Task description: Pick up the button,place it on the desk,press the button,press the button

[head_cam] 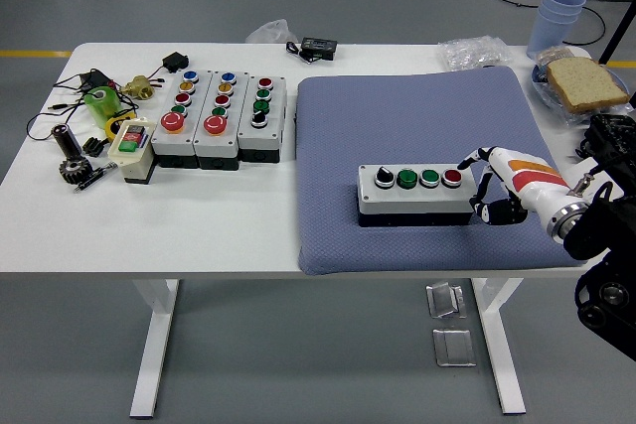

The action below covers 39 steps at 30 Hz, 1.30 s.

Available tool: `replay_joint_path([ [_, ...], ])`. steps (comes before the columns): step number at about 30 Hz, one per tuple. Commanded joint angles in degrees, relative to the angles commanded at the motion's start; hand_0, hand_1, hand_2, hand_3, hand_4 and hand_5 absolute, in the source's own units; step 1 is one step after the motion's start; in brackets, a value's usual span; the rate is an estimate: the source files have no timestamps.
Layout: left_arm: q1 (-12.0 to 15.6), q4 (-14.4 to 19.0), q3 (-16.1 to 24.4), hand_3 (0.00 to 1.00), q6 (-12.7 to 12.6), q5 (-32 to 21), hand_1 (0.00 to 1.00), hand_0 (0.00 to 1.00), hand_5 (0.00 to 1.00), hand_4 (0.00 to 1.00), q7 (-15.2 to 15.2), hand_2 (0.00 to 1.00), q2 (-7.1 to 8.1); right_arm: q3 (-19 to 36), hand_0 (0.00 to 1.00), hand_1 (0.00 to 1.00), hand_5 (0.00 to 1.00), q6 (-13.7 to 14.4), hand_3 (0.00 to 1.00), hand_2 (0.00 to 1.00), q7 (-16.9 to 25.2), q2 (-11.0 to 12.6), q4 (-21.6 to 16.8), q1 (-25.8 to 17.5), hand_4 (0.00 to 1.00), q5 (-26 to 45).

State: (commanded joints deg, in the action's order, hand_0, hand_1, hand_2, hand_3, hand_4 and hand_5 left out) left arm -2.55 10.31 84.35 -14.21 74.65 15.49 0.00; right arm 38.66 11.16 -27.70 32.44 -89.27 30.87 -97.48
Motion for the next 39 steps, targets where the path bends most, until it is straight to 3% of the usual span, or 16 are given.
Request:
replay_joint_path([
  [20,-0.09,0.0,-0.02,0.417,0.11,0.26,0.42,0.539,0.458,0.26,0.05,0.422,0.0,-1.42,0.147,0.002,0.002,-0.3,0.716,0.2,-0.63,-1.21,0.82,0.75,0.53,-0.91],
  [32,-0.09,0.0,0.12,0.418,0.15,0.49,0.42,0.539,0.46,0.256,0.12,0.423,0.0,-3.69,0.143,0.002,0.002,-1.07,0.714,0.198,-0.95,-2.73,3.57,1.26,0.525,-0.14],
  [39,-0.08,0.0,0.07,0.419,0.11,0.22,0.42,0.538,0.461,0.257,0.09,0.423,0.0,-0.13,0.144,0.002,0.002,-0.55,0.712,0.198,-1.02,-2.19,0.18,0.45,0.526,-2.5],
])
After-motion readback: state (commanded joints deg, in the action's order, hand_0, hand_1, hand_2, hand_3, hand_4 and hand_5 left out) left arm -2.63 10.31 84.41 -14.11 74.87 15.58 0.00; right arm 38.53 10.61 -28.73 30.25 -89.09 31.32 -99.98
